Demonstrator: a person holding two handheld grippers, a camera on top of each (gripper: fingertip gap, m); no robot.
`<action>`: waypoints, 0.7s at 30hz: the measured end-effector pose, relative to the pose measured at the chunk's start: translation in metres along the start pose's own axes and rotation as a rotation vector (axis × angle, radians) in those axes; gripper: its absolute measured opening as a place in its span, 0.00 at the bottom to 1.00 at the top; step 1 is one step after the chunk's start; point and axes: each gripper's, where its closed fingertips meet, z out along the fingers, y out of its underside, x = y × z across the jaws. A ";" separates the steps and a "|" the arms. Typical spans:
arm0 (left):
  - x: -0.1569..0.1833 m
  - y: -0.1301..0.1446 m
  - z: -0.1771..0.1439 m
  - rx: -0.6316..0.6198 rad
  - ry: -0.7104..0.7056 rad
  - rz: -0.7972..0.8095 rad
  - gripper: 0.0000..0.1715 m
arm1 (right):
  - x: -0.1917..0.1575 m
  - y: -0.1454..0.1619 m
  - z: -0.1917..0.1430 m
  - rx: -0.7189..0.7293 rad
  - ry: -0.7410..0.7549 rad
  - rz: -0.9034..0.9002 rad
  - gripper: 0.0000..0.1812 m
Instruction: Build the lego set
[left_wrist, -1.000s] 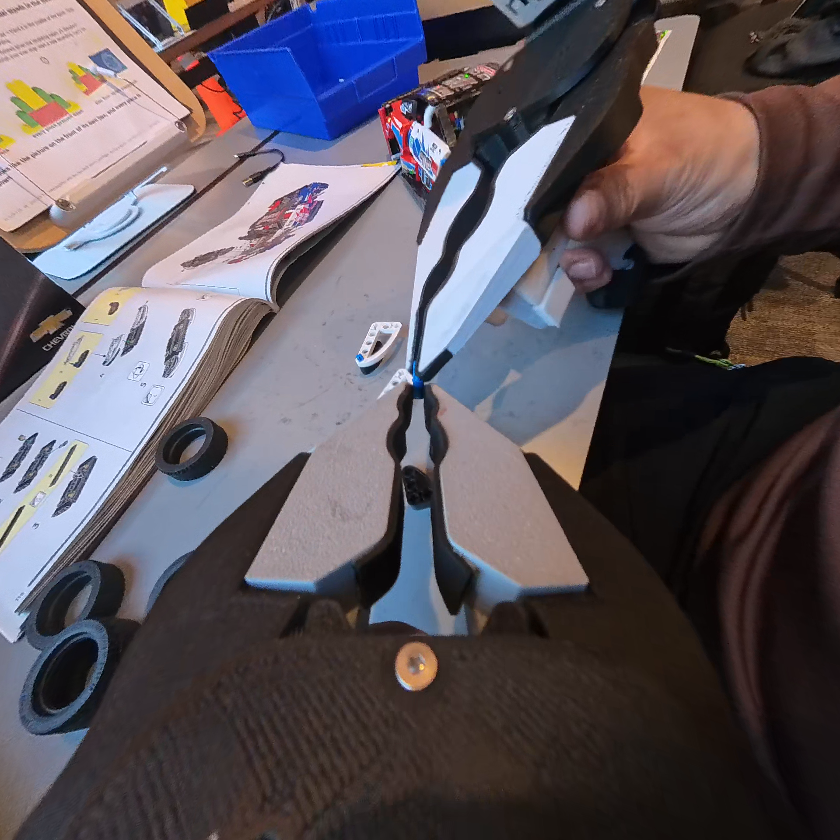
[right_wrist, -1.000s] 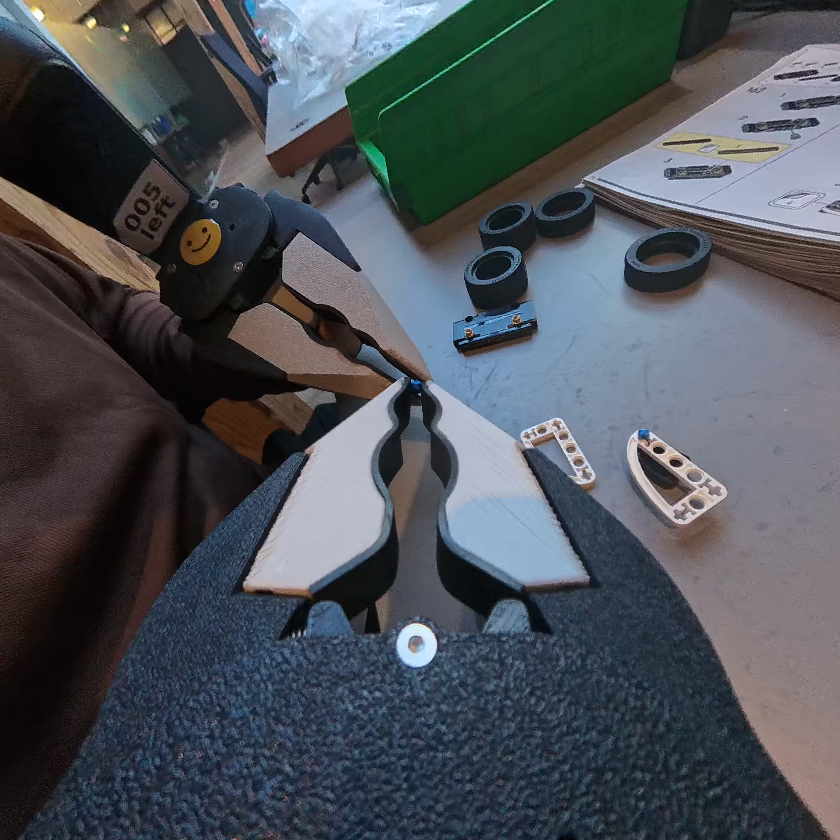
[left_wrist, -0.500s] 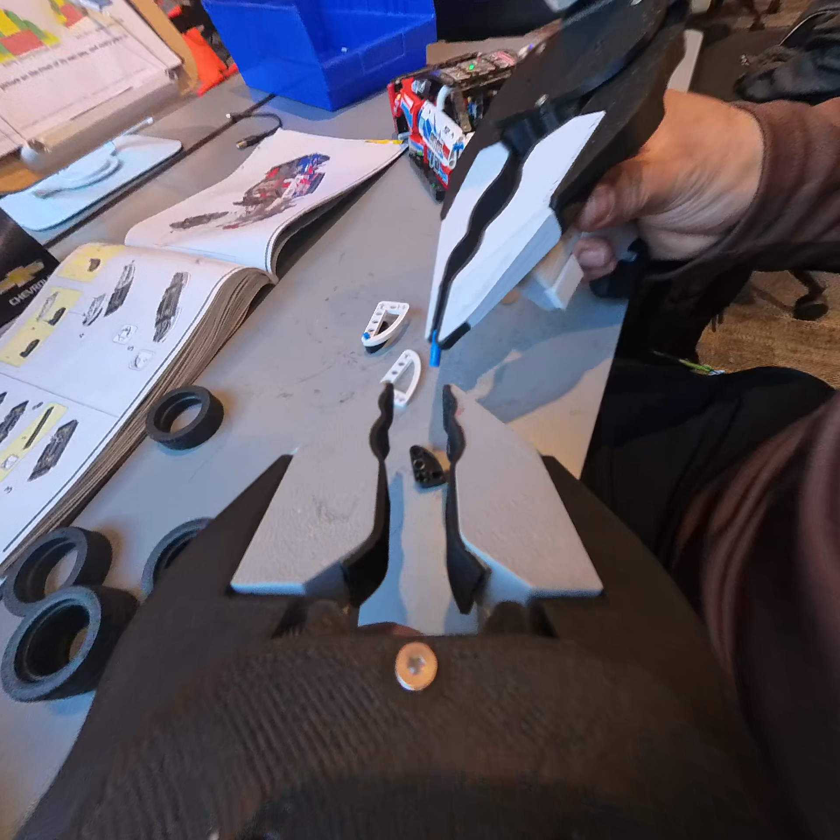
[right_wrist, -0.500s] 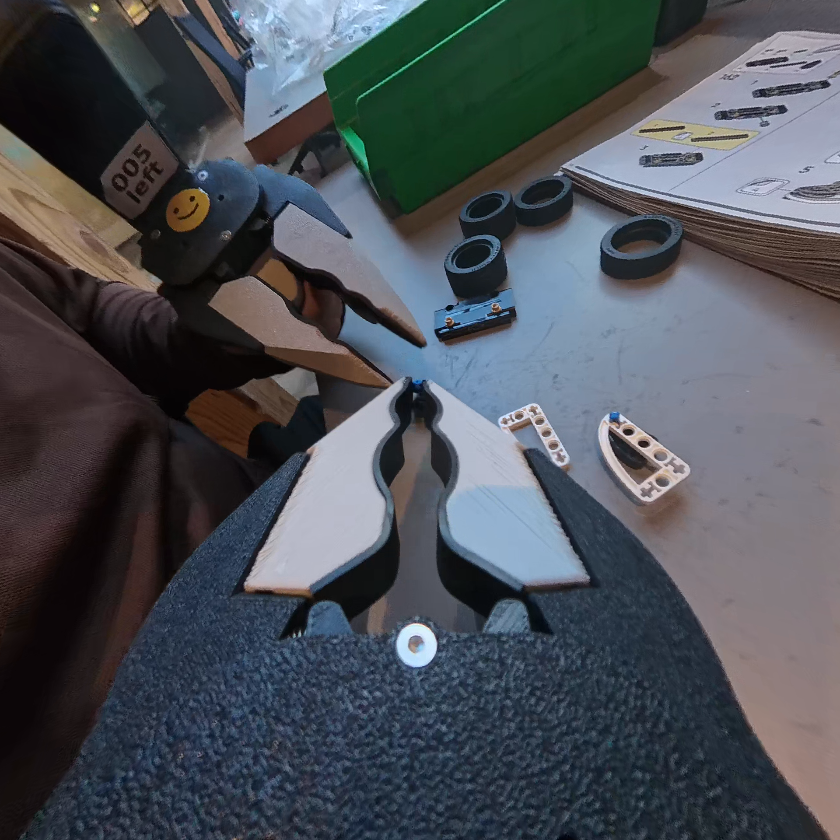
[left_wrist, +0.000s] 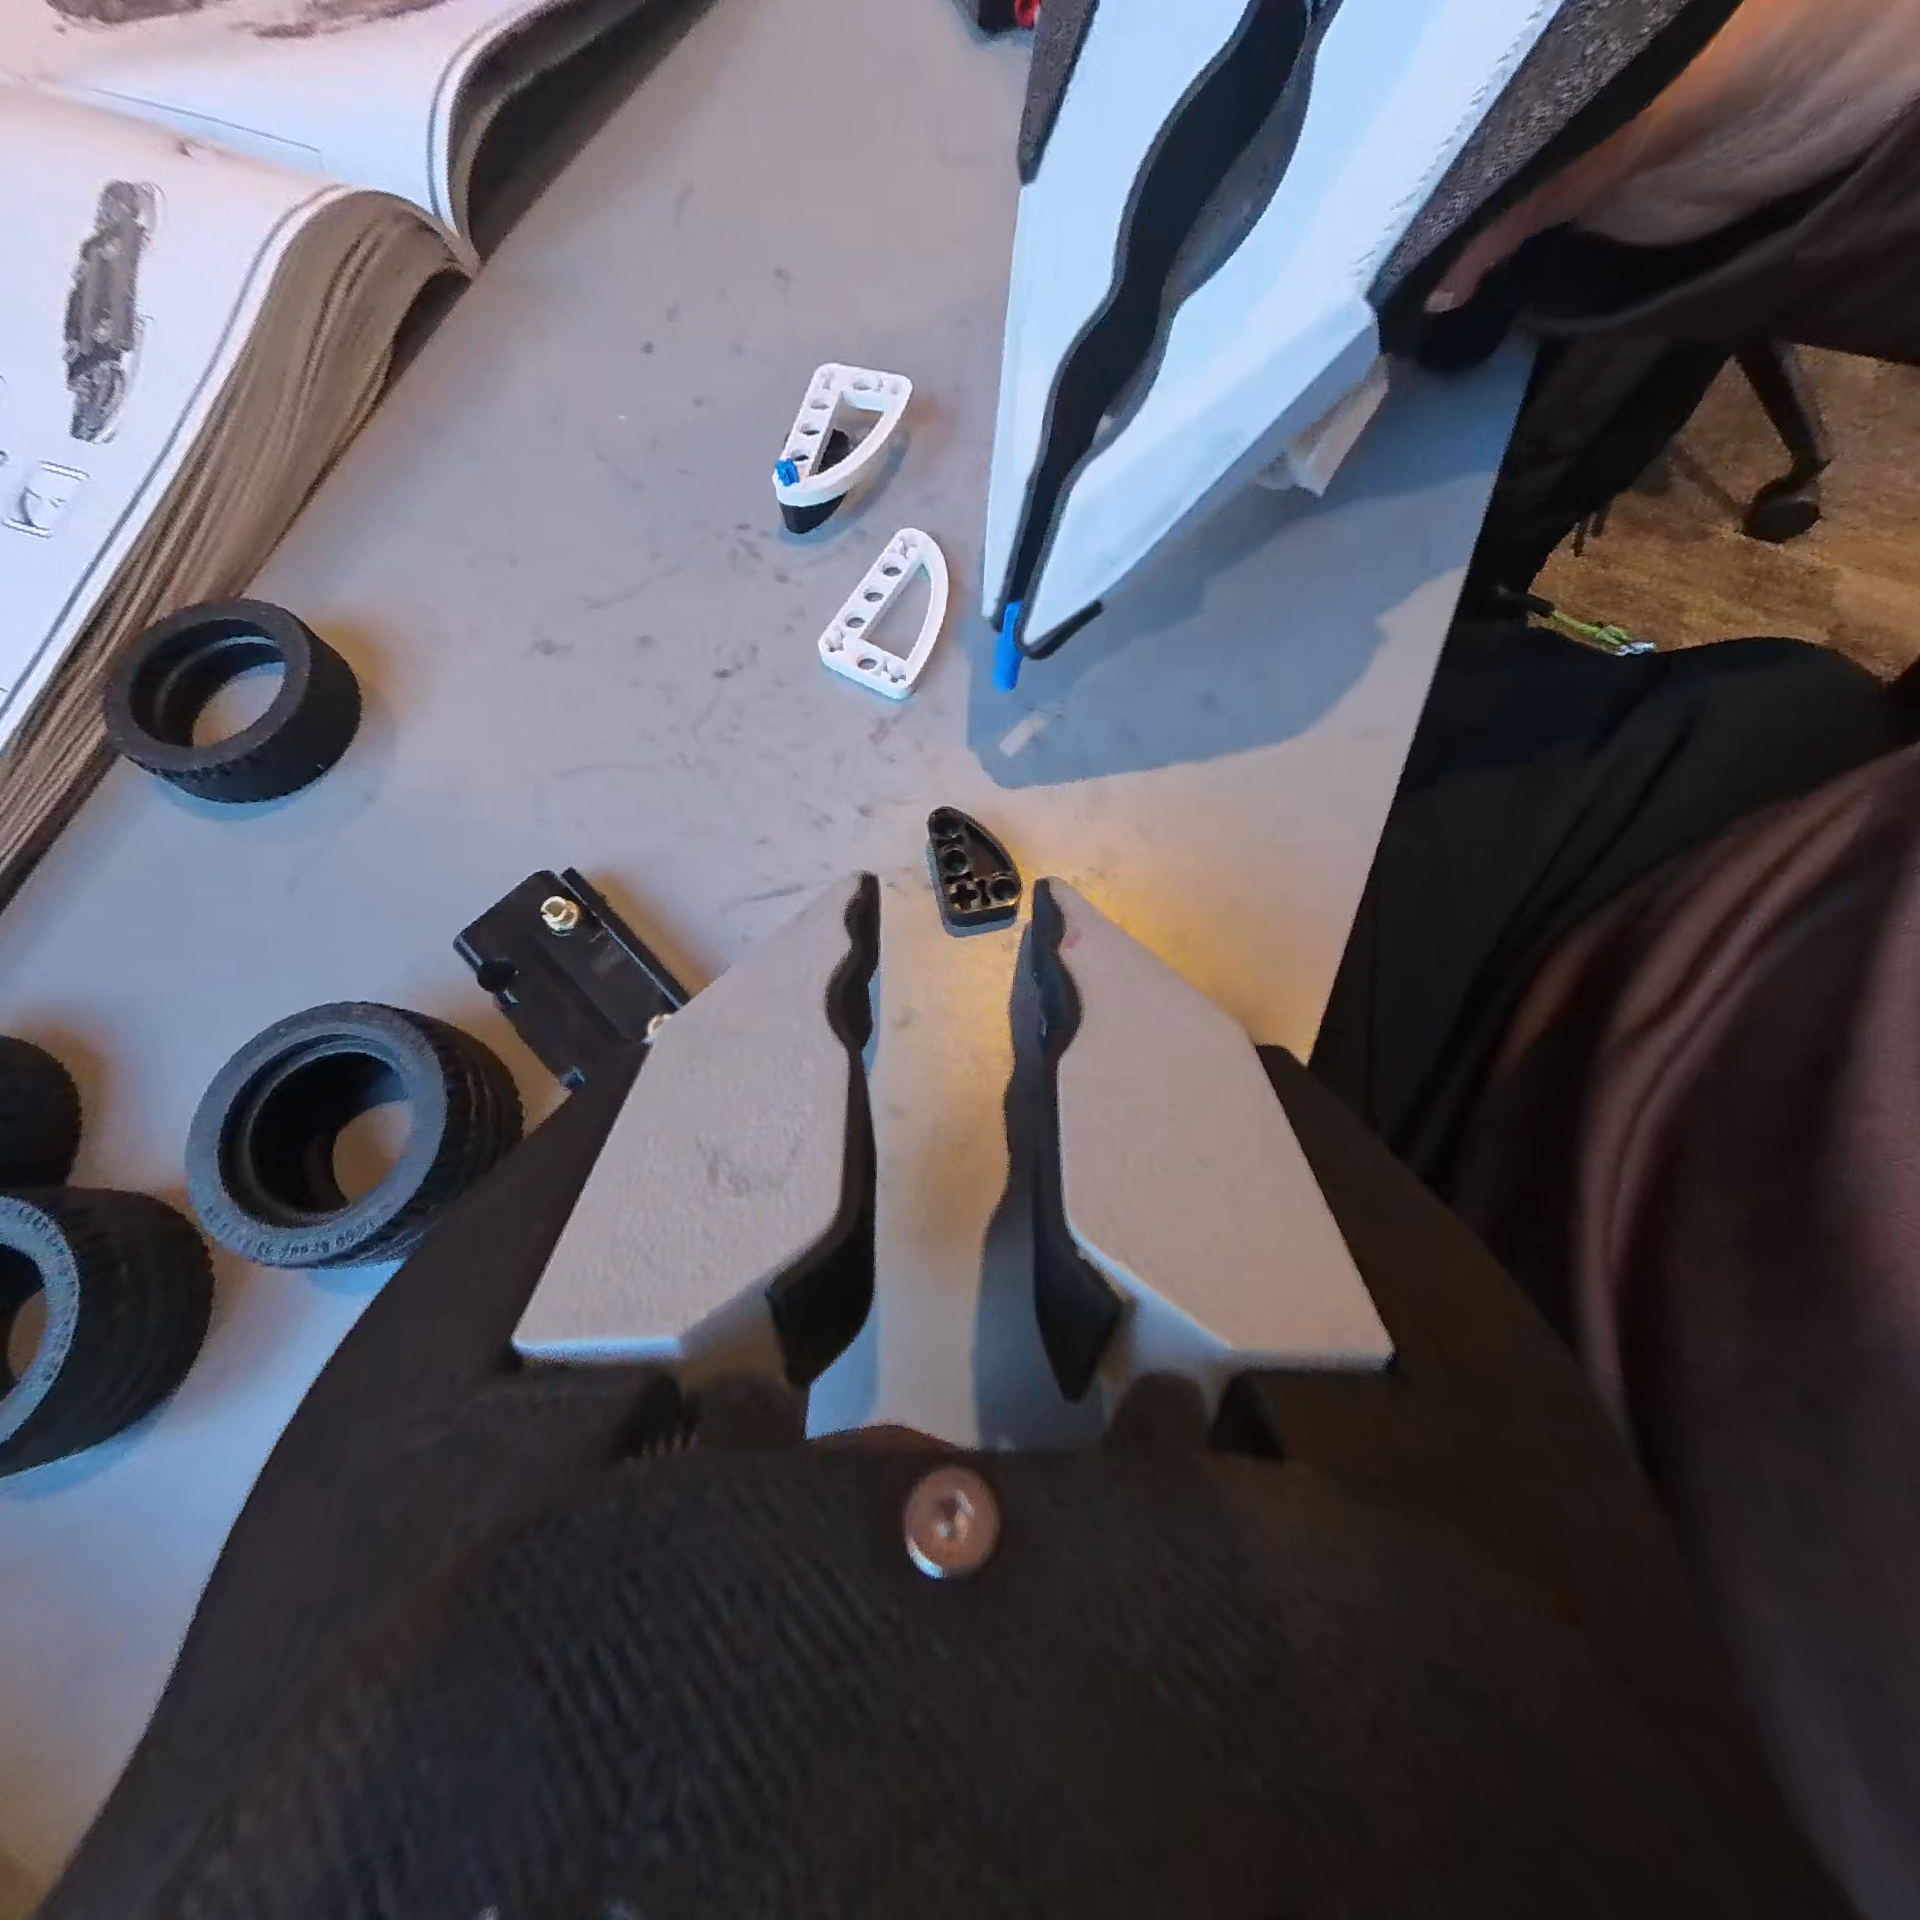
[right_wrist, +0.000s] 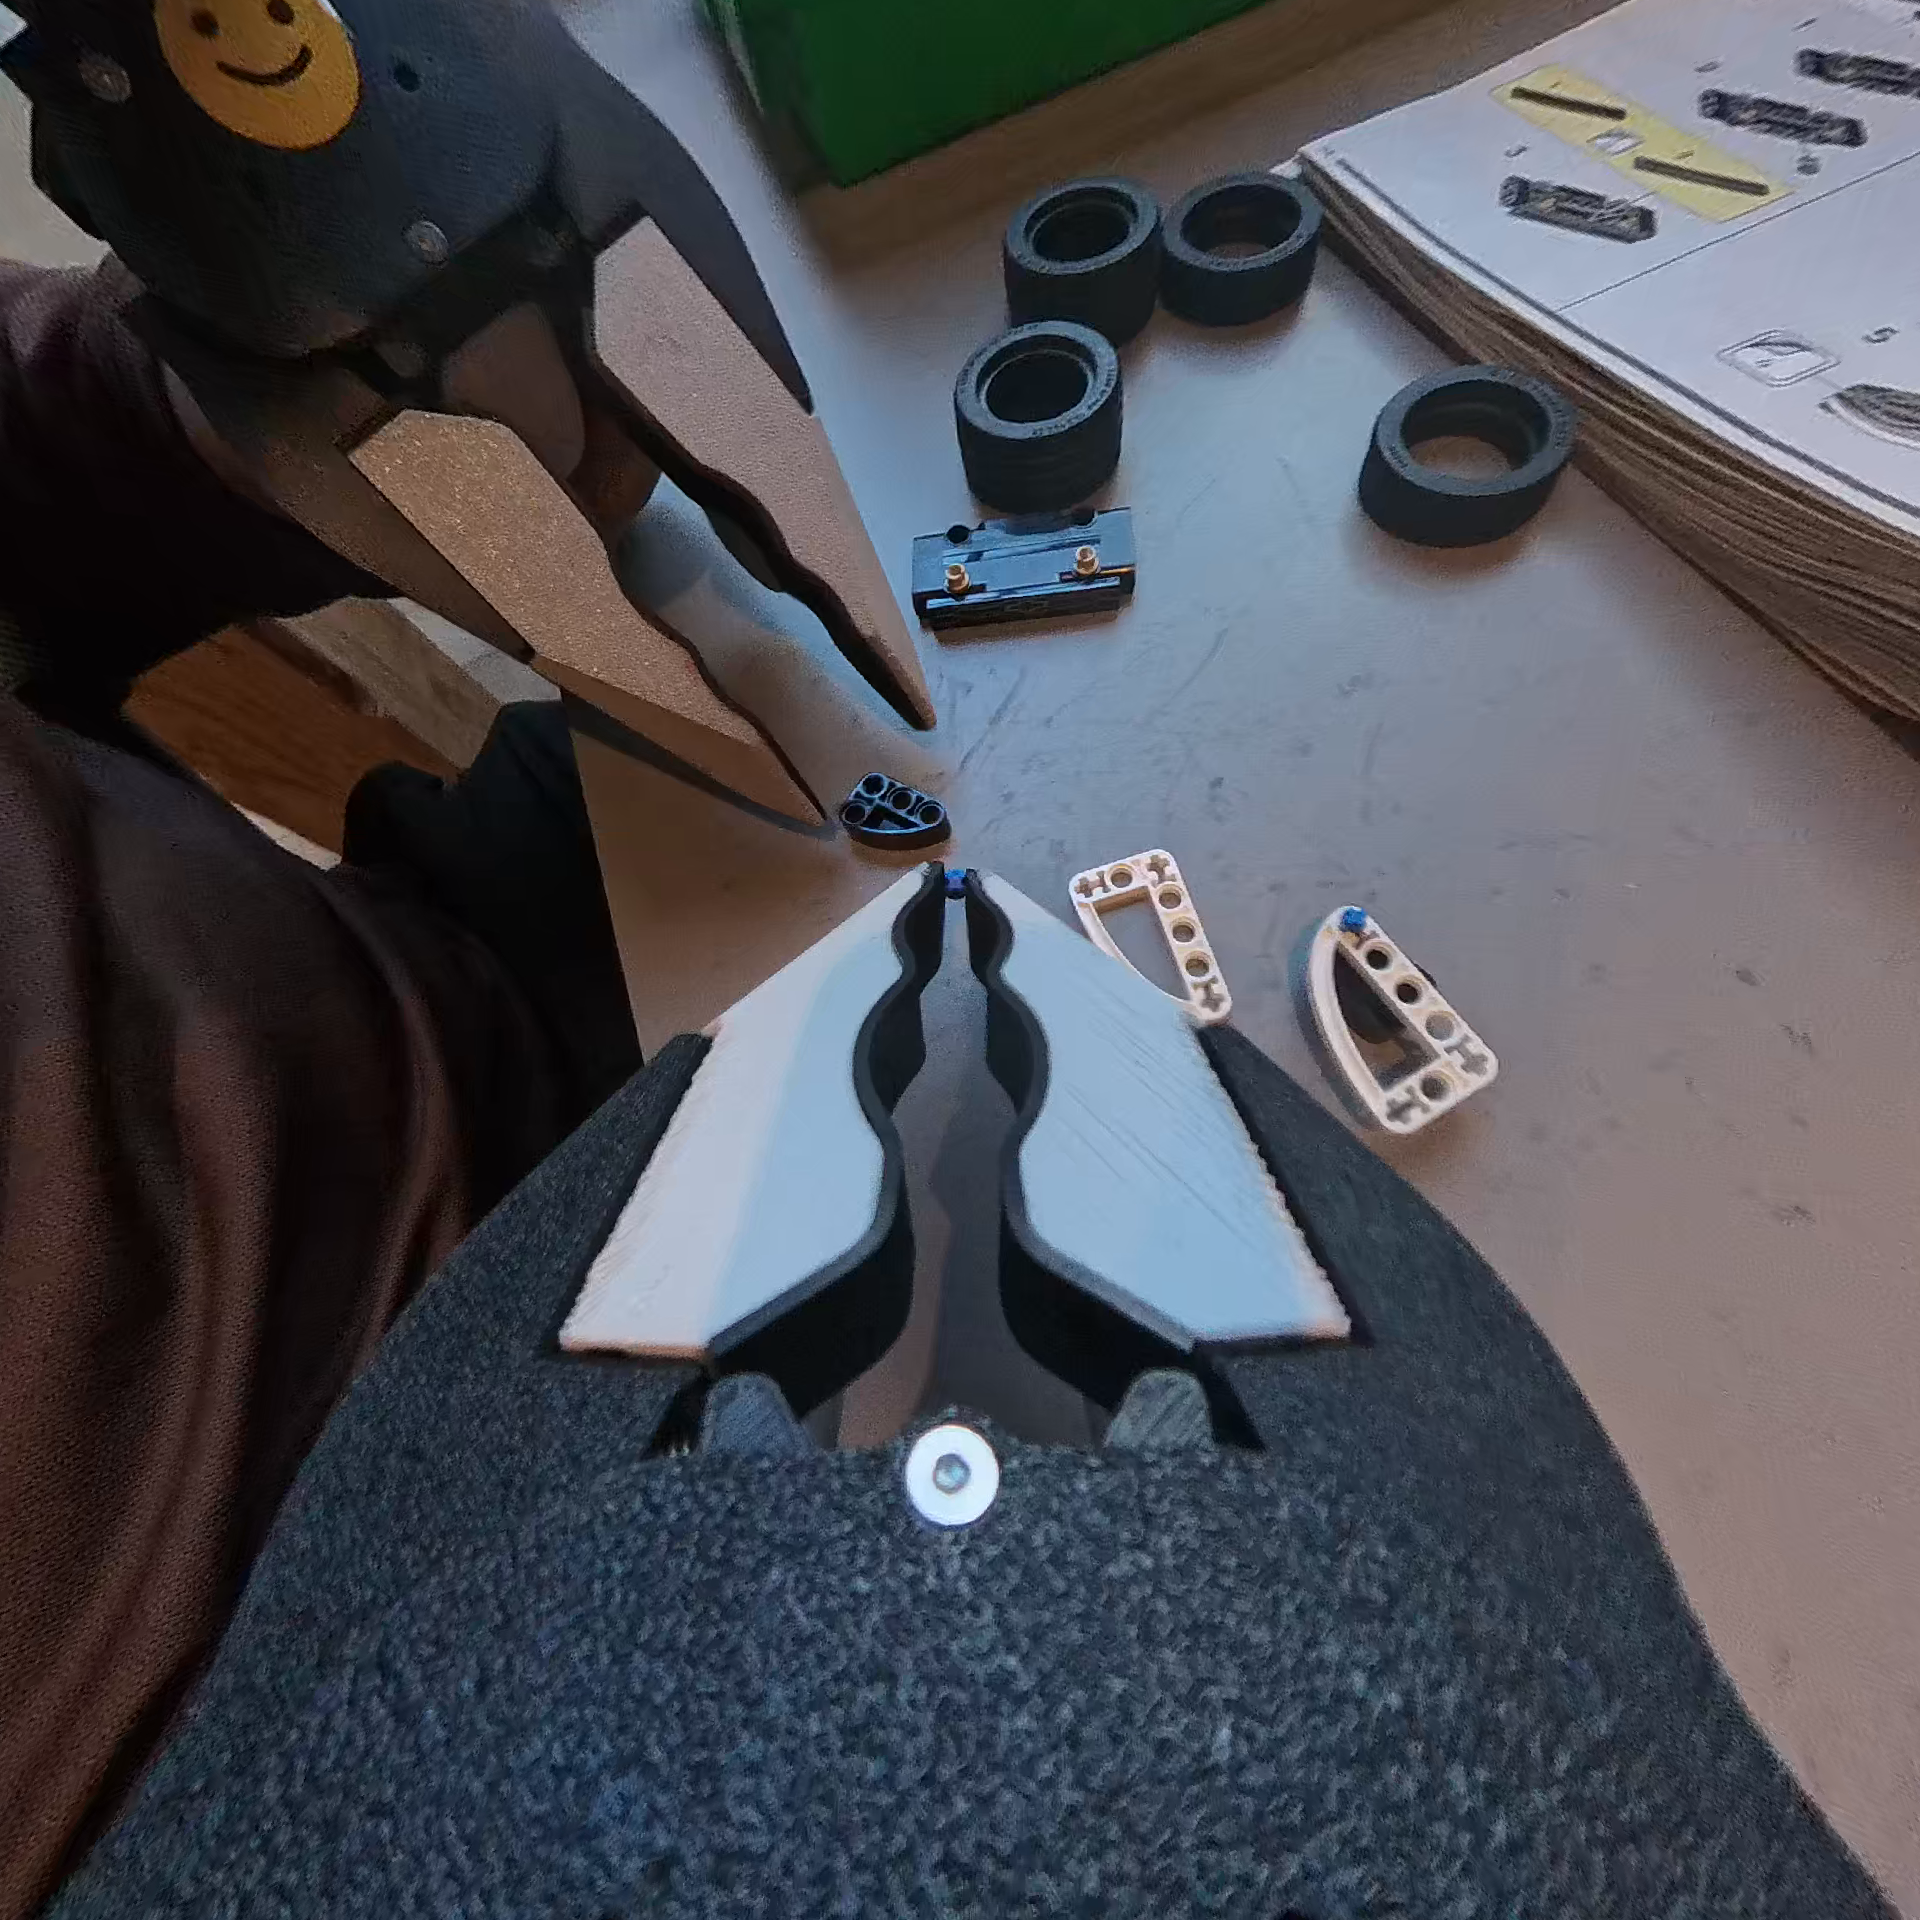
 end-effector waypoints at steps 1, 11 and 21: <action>0.000 0.001 0.001 -0.010 0.002 0.002 0.16 | -0.001 0.000 0.002 -0.006 -0.008 -0.001 0.02; 0.005 0.003 0.011 -0.057 0.029 -0.006 0.09 | -0.006 -0.005 0.024 -0.100 -0.023 -0.096 0.02; 0.003 0.002 0.013 -0.056 0.048 -0.021 0.08 | -0.004 -0.003 0.024 -0.152 -0.023 -0.127 0.02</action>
